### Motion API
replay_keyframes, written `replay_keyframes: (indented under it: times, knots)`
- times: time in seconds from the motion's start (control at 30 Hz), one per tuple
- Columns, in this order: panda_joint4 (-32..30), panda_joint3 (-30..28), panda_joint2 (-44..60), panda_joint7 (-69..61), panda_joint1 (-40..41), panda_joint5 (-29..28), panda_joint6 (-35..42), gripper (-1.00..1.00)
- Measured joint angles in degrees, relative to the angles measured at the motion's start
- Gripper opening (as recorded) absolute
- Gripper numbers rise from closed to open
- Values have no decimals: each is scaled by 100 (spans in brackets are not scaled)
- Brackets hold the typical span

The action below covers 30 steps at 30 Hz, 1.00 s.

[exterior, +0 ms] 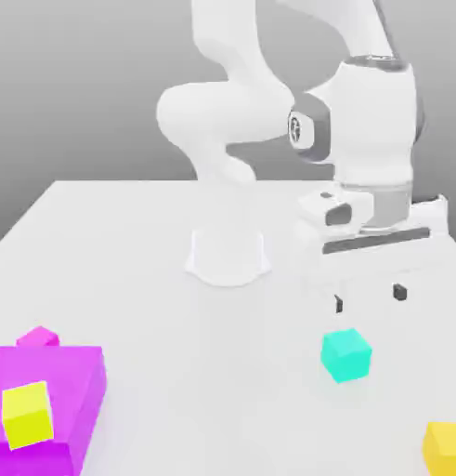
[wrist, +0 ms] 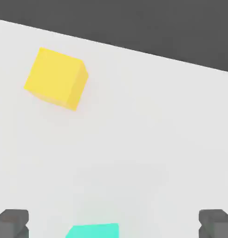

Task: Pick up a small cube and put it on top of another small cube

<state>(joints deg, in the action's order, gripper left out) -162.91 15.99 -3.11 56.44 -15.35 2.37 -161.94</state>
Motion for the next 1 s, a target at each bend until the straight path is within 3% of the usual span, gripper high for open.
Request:
replay_keyframes:
  times: [0.1,0.23,0.27,0.5,0.73,1.0]
  knots:
    - [-47,-145,659,517,-39,-661,-503,0]
    - [91,-946,1496,1081,-684,-1416,-1174,0]
    - [126,-1125,1680,1161,-841,-1517,-1323,-100]
    - [133,-1168,1716,1196,-879,-1559,-1361,-100]
    - [-113,-579,401,301,-602,-342,-302,-100]
    - [1315,-553,891,-748,-509,-631,673,-100]
